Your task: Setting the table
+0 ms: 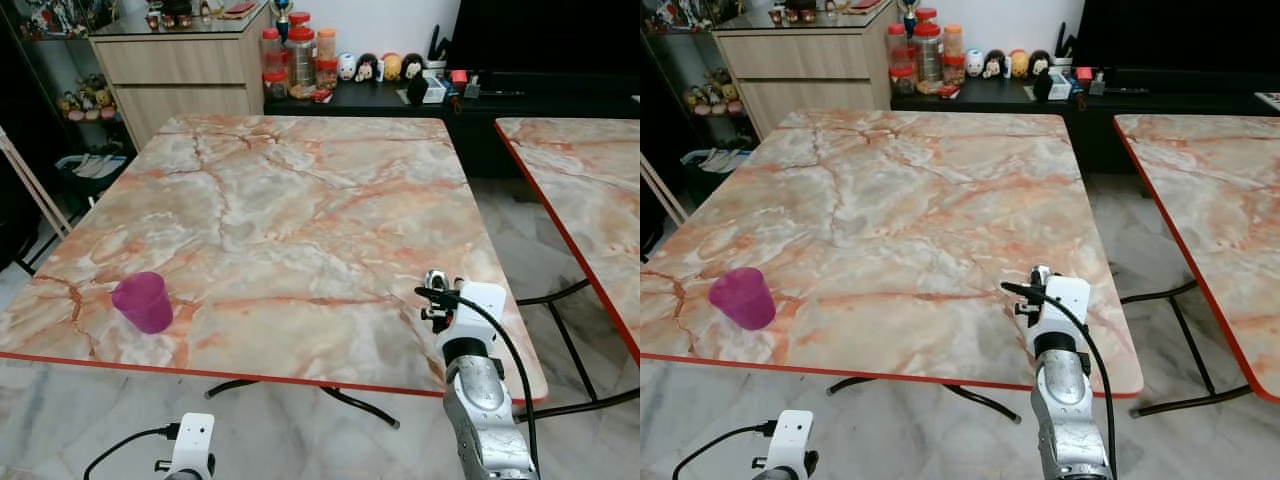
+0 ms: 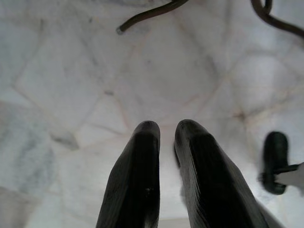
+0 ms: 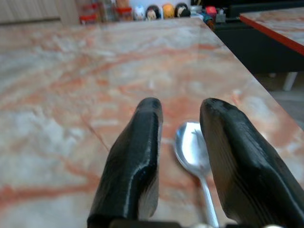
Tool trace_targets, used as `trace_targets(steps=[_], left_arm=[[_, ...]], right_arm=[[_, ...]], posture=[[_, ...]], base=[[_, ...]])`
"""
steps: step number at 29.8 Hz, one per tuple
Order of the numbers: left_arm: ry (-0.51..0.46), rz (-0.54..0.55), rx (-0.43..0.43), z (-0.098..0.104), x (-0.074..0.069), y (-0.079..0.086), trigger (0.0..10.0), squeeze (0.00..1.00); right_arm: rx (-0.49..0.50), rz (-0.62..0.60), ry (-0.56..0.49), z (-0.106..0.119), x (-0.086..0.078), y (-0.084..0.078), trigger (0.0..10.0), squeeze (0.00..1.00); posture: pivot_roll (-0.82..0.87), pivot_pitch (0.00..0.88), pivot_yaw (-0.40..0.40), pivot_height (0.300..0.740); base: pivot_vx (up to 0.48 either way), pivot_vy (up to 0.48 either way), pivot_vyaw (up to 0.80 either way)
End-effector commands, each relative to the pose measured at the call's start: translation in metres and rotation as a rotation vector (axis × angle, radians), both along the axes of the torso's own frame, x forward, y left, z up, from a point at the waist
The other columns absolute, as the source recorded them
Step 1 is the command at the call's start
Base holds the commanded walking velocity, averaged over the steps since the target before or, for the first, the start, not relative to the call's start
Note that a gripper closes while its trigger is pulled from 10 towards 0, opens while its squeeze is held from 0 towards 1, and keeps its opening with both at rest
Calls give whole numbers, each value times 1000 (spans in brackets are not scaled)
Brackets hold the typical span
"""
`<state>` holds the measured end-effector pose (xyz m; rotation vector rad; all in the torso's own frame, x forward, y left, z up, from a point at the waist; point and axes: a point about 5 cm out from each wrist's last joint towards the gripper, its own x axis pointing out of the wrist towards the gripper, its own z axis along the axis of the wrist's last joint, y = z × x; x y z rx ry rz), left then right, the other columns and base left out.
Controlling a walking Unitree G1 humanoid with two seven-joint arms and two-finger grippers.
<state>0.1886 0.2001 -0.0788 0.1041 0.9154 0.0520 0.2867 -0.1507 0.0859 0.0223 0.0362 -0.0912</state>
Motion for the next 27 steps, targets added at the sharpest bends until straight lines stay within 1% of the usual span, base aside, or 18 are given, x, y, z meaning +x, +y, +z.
trace_targets(steps=[1,7,14,15,17,18,19,20,22,25,26,27], left_arm=[[-3,4,5,1,3,-1,10000,0],[-5,7,5,1,4,-1,10000,0],[-10,9,3,2,4,0,10000,0],[-8,10,2,2,3,0,10000,0],[-8,12,1,2,3,0,10000,0],[-7,12,0,1,3,0,10000,0],[-7,12,0,1,3,0,10000,0],[-3,9,-1,1,2,0,10000,0],[2,4,-2,0,1,-1,10000,0],[5,-2,-1,0,0,-1,10000,0],[5,-4,-2,0,0,-2,10000,0],[5,-5,-2,0,1,-2,10000,0]], right_arm=[[-2,-8,-18,4,1,-3,10000,0],[5,-11,-10,3,1,-3,10000,0],[-18,2,21,-1,-6,-1,10000,0],[-36,-14,43,-5,-12,-4,10000,0],[-38,-35,57,-7,-17,-8,10000,0],[-46,-65,90,-13,-22,-14,10000,0],[-46,-65,90,-13,-22,-14,10000,0],[-57,-99,117,-18,-26,-21,10000,0],[-63,-134,143,-22,-29,-29,10000,0],[-79,-129,150,-22,-29,-34,10000,0],[-77,-137,159,-22,-27,-40,10000,973],[-81,-142,166,-21,-27,-43,10000,1000]], posture=[[-23,0,9,728],[-22,0,9,728],[-24,0,8,728],[-23,0,5,728],[-23,0,5,728],[-25,0,6,728],[-25,0,6,728],[-30,0,9,728],[-38,0,14,728],[-39,0,17,728],[-41,0,19,728],[-40,0,18,728]], base=[[281,0,0],[270,0,0],[0,0,0],[0,0,0],[0,0,0],[0,0,0],[0,0,0],[0,0,0],[0,0,0],[0,0,0],[0,0,0],[0,0,0]])
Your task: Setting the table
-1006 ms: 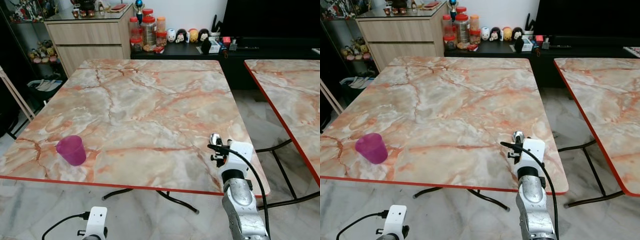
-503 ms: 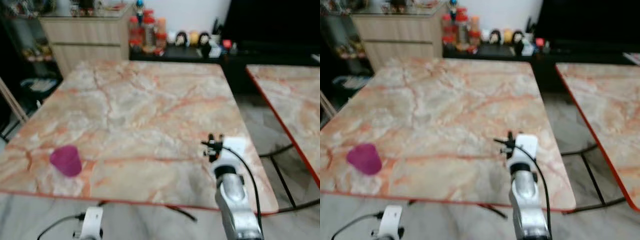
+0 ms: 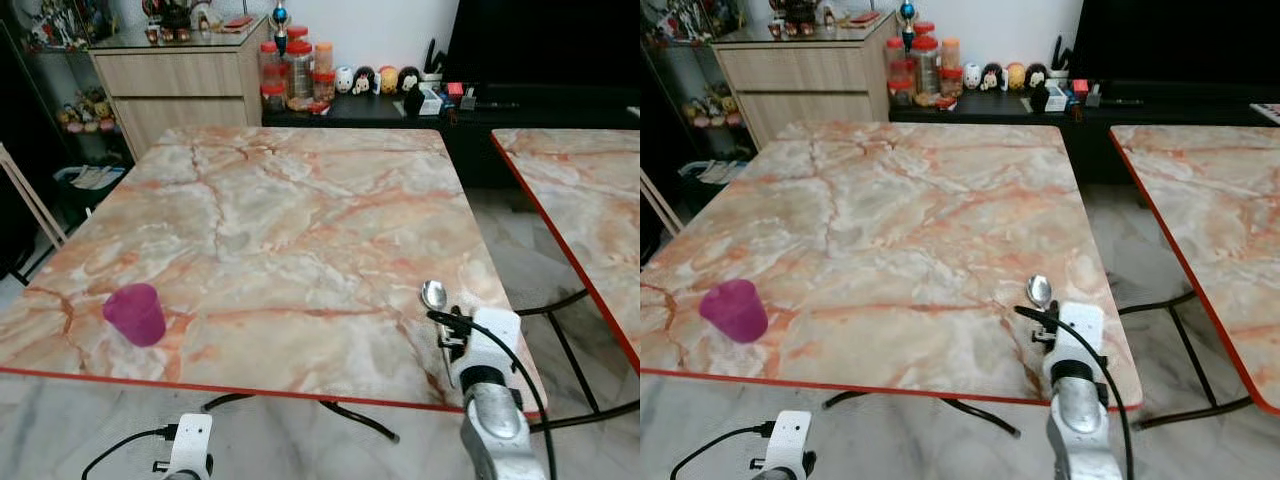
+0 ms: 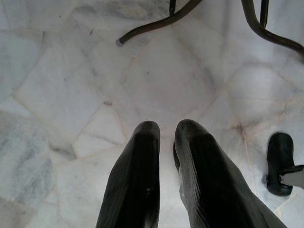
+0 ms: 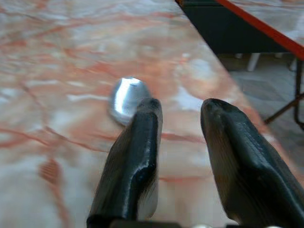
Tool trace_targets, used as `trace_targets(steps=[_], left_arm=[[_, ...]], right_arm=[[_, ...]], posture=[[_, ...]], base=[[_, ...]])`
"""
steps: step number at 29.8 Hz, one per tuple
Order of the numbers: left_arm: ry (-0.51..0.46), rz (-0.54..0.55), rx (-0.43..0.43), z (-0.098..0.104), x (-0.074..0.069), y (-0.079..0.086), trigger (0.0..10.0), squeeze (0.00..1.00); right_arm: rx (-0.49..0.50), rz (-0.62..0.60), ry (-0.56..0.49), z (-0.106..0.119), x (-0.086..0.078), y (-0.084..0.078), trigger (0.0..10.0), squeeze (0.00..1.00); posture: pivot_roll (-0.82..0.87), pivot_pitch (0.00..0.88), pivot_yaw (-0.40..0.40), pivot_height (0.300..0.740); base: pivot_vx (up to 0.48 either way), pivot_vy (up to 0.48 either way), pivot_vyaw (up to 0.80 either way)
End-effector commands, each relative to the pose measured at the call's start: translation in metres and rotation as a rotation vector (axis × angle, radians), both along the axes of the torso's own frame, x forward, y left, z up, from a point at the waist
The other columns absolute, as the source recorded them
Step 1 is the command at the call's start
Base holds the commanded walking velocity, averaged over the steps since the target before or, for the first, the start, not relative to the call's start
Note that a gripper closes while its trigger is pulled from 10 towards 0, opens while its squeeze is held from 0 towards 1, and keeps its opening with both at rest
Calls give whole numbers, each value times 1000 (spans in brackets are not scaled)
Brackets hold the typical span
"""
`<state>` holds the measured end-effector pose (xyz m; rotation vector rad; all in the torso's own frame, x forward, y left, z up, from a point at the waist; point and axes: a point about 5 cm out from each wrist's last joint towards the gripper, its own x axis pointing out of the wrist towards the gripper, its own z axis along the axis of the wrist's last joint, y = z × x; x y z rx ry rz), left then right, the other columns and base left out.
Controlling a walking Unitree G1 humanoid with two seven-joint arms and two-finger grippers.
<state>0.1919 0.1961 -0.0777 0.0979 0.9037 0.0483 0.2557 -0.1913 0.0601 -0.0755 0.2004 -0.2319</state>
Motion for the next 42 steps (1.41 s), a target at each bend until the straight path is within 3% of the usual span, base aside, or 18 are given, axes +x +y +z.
trace_targets(steps=[1,8,9,10,21,34,42], left_arm=[[17,-6,5,-1,-2,2,10000,0],[16,-5,7,-1,-2,3,10000,0],[16,-4,8,-1,-2,4,10000,0],[17,-4,8,-1,-2,4,10000,0],[16,-9,7,-1,-1,3,10000,0],[21,-17,9,-2,-4,3,10000,0],[24,-19,3,-2,-4,1,10000,0]], right_arm=[[2,-24,15,4,5,-8,10000,1000],[69,-32,61,-3,8,-11,10000,1000],[109,7,54,-1,13,-7,10000,788],[95,52,50,1,16,-3,10000,0],[96,134,49,7,29,7,10000,0],[113,140,144,-9,23,11,10000,0],[98,155,191,-16,27,15,10000,0]], posture=[[-37,0,17,728],[-31,0,19,728],[-30,0,19,728],[-32,0,20,728],[-28,0,14,728],[-33,0,12,728],[-35,0,11,728]], base=[[0,0,0],[0,0,0],[0,0,0],[0,0,0],[0,0,0],[0,0,0],[0,0,0]])
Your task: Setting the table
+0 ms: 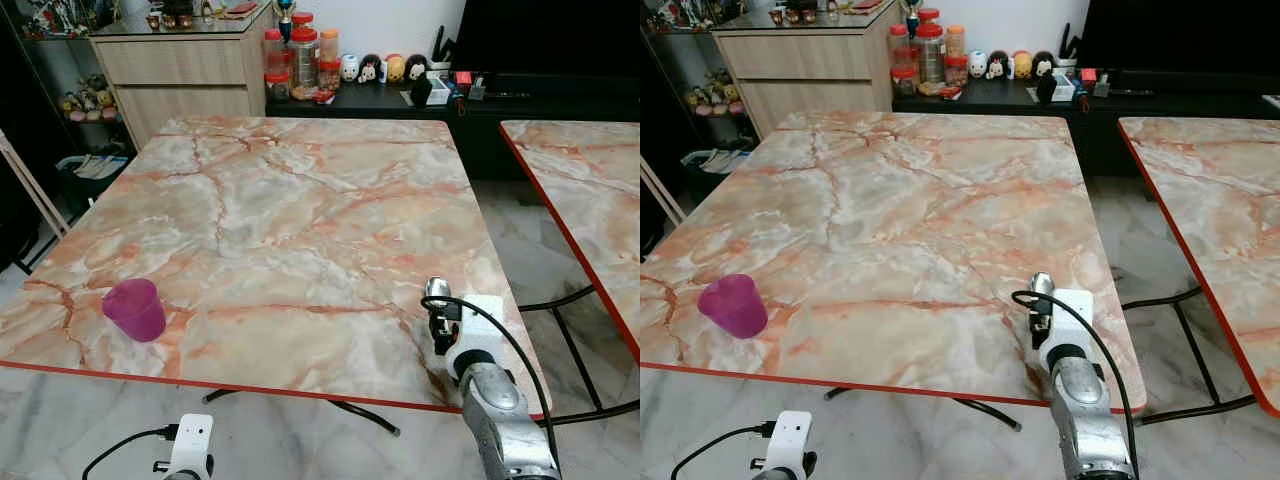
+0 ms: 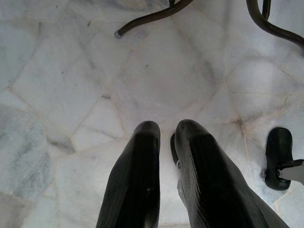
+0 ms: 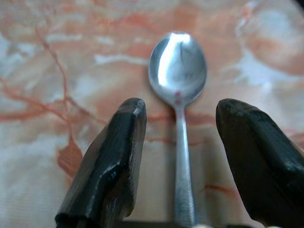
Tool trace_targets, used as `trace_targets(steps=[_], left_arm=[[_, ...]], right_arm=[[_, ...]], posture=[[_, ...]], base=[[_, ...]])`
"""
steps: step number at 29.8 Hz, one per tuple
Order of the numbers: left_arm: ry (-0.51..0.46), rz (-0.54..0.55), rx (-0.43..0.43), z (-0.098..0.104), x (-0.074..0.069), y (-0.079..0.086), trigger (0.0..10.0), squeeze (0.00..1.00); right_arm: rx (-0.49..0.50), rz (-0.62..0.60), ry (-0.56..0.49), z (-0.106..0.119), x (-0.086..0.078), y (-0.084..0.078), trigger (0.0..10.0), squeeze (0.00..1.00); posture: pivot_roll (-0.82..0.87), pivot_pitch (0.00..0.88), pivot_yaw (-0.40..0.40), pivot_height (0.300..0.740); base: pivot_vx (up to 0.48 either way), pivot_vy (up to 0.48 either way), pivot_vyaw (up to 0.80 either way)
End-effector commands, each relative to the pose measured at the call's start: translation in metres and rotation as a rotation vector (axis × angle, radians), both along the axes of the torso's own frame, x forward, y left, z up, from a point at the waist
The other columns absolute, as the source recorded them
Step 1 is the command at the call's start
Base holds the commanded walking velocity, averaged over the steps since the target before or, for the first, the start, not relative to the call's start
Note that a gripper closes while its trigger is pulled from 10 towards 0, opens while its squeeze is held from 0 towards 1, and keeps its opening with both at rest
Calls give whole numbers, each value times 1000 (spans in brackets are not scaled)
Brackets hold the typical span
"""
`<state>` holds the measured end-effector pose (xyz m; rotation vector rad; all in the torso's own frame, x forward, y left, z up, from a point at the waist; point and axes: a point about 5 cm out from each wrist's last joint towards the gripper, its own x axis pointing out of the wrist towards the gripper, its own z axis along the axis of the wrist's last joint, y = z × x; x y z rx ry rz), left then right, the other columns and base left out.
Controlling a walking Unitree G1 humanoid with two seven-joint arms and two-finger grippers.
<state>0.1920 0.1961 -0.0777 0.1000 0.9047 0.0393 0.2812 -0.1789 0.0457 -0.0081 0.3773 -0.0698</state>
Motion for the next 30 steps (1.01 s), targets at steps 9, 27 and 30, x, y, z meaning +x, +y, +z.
trace_targets(steps=[9,27,30], left_arm=[[35,-1,-12,-4,-8,-2,10000,0],[49,5,-39,-6,-10,-3,10000,0],[51,3,-41,-6,-10,-3,10000,0]], right_arm=[[-22,25,51,-3,7,10,10000,0],[-42,-57,75,-3,7,2,0,0],[-44,-67,89,-7,5,1,0,0]], posture=[[-19,0,-3,728],[-18,0,-3,728],[-17,0,-1,728]], base=[[0,0,0],[0,0,0],[0,0,0]])
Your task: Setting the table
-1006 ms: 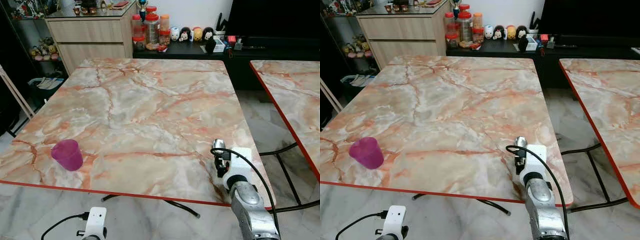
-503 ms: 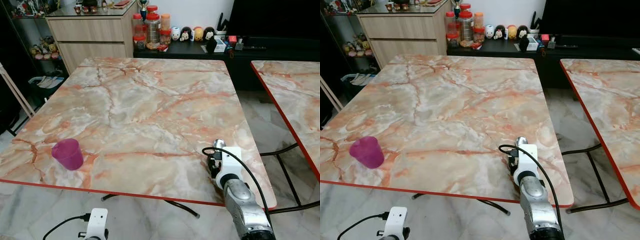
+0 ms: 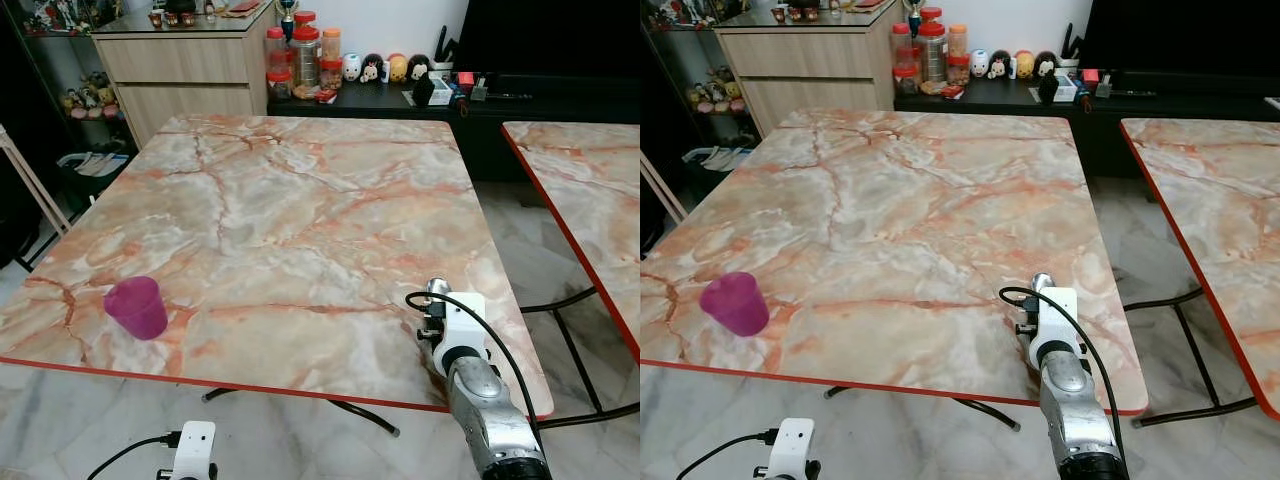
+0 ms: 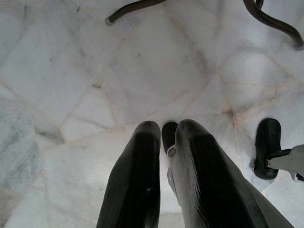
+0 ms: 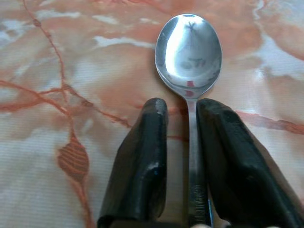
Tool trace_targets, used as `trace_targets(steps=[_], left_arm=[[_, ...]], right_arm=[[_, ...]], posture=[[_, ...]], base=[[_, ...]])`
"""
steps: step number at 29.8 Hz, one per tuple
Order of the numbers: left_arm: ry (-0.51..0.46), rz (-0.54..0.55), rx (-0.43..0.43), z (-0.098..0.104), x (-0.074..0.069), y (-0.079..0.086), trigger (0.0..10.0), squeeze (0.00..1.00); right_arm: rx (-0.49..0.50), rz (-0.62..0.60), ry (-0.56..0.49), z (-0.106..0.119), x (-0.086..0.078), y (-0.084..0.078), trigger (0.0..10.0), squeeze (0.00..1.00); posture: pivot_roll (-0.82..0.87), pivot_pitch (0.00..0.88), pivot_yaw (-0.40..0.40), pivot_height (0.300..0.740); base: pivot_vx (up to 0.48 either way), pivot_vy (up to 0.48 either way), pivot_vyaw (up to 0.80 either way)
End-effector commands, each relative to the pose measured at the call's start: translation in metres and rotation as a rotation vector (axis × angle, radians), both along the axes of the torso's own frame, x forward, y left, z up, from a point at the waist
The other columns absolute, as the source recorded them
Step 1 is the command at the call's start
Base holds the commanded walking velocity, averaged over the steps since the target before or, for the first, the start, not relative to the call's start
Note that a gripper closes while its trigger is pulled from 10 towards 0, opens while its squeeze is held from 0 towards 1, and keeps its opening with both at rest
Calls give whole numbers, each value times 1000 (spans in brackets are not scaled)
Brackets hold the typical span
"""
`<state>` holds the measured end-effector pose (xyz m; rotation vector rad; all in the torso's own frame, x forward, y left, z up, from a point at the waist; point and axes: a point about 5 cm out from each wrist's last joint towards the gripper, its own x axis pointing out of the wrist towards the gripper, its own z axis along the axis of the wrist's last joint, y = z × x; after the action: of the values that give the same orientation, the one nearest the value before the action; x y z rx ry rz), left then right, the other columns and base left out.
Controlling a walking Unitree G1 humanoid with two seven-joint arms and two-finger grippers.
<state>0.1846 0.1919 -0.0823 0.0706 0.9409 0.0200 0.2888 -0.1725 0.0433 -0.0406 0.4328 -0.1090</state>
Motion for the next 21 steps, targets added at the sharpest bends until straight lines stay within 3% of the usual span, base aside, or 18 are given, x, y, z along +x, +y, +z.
trace_targets(steps=[1,16,21], left_arm=[[15,5,-7,-1,-2,2,10000,0],[24,-9,-20,-1,-1,1,10000,0],[18,-9,-14,0,0,1,10000,0]], right_arm=[[-8,-37,33,-5,-4,-6,0,0],[12,-14,102,-15,-7,2,0,0],[28,3,53,-8,-3,5,0,0]], posture=[[-17,0,-1,728],[-12,0,8,728],[-15,0,11,728]], base=[[0,0,0],[0,0,0],[0,0,0]])
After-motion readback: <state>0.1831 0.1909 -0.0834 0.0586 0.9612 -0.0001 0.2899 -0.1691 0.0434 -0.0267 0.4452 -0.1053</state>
